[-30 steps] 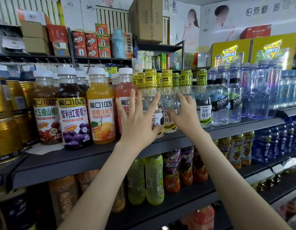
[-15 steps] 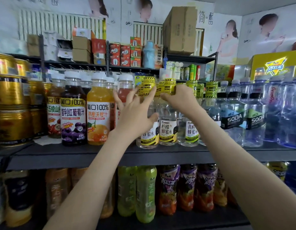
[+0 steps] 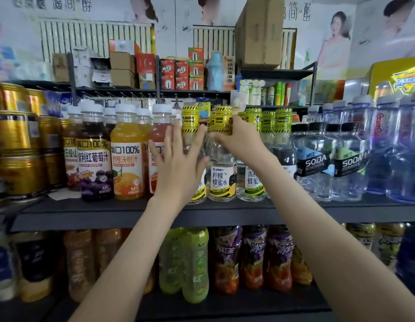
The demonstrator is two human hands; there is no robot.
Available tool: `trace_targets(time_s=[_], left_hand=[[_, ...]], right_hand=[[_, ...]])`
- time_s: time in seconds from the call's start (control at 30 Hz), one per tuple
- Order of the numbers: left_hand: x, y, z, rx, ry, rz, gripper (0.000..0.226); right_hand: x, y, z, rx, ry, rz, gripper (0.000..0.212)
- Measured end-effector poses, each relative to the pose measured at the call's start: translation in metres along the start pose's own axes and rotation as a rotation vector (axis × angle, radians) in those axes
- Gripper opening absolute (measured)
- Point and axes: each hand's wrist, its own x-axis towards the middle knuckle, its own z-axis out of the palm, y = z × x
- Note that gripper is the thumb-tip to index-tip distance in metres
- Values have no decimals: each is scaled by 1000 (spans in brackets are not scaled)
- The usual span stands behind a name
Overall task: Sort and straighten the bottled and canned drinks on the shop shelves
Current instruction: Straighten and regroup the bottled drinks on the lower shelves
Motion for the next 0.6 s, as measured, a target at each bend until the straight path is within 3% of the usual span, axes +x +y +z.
trace_targets(time_s=[0.1, 0.17, 0.33, 0.47, 0.6], left_hand=[[-5, 7, 5, 4, 57, 127, 68], [-9, 8, 8, 53, 34, 213, 77], [-14, 2, 18, 167, -41, 307, 97], [-16, 3, 13, 172, -75, 286, 96], [-32, 24, 10, 30, -32, 214, 88]], right_hand=[[-33, 11, -2, -43, 105, -143, 64], [-58, 28, -3, -210, 213, -256, 69], [-82, 76, -4, -670, -100, -260, 95], [-80, 73, 2, -670, -88, -251, 97], [-101, 72, 2, -609, 3, -236, 88]])
